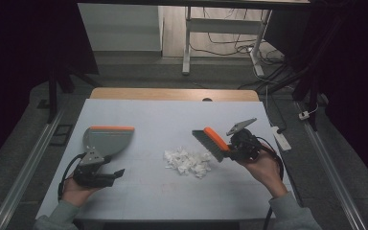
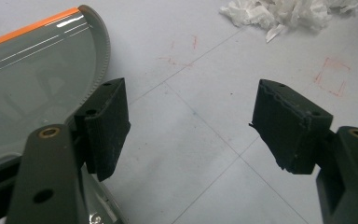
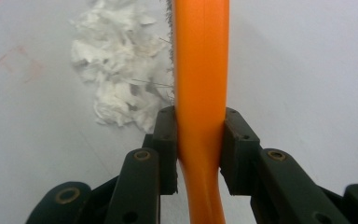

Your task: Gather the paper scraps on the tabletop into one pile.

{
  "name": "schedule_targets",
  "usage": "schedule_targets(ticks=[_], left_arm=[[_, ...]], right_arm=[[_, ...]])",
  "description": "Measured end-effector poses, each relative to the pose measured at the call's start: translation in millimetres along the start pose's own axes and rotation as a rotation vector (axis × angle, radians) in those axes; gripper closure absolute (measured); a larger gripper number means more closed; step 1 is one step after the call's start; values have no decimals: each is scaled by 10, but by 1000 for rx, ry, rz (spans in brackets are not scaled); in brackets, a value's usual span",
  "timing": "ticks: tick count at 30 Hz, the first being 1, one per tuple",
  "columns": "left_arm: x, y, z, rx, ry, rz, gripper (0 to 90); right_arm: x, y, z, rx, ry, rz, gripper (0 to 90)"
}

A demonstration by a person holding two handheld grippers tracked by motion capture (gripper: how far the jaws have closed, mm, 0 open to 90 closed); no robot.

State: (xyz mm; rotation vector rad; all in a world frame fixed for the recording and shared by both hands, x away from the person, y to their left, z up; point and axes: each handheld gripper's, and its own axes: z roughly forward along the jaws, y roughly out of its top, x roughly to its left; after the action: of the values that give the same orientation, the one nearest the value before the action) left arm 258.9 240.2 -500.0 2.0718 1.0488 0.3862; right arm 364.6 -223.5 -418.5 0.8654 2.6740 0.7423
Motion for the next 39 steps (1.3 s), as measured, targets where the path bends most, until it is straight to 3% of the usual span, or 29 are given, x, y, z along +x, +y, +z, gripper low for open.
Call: schedule_targets(ticks=[7, 15, 19, 23, 39], left_arm=[[5, -3, -22, -14, 5, -3, 282], [7, 0, -23, -18, 15, -7, 282], [10, -1, -25, -18, 17, -7, 282], [20, -7, -43, -24, 20, -10, 282], [71, 13, -22, -45, 37, -32, 282]], right_arm=[[-7, -223, -35, -49, -47, 113, 703], [-85, -690, -68, -137, -84, 223, 703], [-124, -827, -58, -120, -117, 229, 703], [-132, -897, -54, -138, -131, 235, 703], [-64, -918, -70, -193, -134, 186, 703]])
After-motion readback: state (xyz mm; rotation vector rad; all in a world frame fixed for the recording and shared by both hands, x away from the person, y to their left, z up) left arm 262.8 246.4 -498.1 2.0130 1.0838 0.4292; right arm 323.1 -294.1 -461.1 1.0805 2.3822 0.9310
